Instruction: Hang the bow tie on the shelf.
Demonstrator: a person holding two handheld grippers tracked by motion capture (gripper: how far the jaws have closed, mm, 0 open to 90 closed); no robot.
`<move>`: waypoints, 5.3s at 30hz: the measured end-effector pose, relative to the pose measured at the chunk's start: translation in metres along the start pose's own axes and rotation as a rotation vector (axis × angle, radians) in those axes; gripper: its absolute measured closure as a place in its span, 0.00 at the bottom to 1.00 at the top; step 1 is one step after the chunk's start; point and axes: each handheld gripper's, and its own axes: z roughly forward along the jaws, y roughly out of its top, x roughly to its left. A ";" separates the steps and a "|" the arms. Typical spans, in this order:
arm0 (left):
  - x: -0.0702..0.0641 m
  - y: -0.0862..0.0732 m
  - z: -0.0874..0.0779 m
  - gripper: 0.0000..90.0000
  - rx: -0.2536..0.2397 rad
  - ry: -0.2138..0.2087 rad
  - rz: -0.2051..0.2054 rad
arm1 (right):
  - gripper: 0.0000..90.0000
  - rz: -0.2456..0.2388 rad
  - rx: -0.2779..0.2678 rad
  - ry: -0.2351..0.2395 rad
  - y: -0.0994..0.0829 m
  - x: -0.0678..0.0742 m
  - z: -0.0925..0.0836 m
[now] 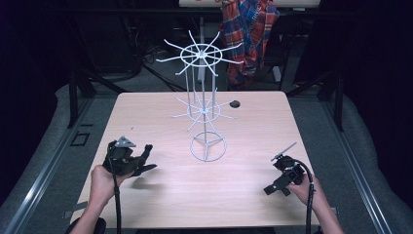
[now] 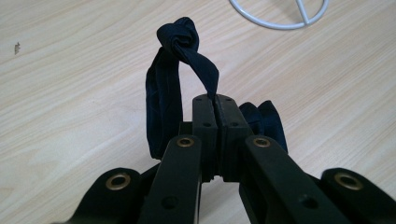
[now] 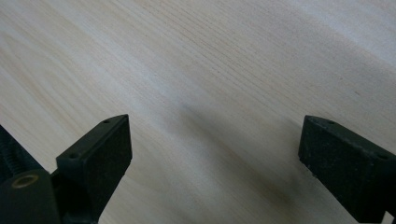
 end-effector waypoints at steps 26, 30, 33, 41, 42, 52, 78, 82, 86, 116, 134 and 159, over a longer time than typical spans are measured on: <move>0.006 0.032 -0.004 0.98 -0.151 0.071 0.019 | 0.09 -0.001 0.016 -0.003 0.000 -0.001 -0.001; 0.007 0.038 -0.005 0.98 -0.173 0.066 0.023 | 0.09 0.005 0.010 -0.005 0.000 -0.001 0.000; 0.007 0.042 -0.004 0.98 -0.192 0.058 0.024 | 0.09 0.003 0.010 -0.007 0.000 -0.001 0.000; 0.000 0.053 0.003 0.98 -0.208 0.030 0.053 | 0.09 -0.009 0.019 -0.015 0.000 -0.001 -0.001; 0.000 0.053 0.003 0.98 -0.210 0.028 0.054 | 0.09 -0.009 0.018 -0.015 0.000 -0.001 -0.001; -0.001 0.061 0.000 0.98 -0.239 0.012 0.053 | 0.09 -0.008 0.020 -0.017 0.000 0.000 0.000; -0.016 0.081 -0.017 0.98 -0.343 -0.031 0.082 | 0.10 -0.011 0.031 -0.011 -0.001 -0.001 0.000; -0.021 0.085 -0.017 0.98 -0.350 -0.036 0.098 | 0.09 -0.003 0.022 0.001 -0.002 -0.001 0.000; -0.024 0.088 -0.018 0.98 -0.359 -0.039 0.104 | 0.09 0.023 -0.006 -0.005 -0.003 0.001 0.002; -0.043 0.107 0.016 0.98 -0.304 -0.092 0.169 | 0.10 -0.003 0.033 -0.011 -0.003 -0.003 -0.001; -0.048 0.113 0.026 0.98 -0.295 -0.140 0.176 | 0.10 -0.005 0.032 -0.011 -0.003 -0.002 -0.001; -0.047 0.112 0.040 0.98 -0.263 -0.122 0.184 | 0.10 0.019 -0.008 0.000 -0.004 0.000 0.001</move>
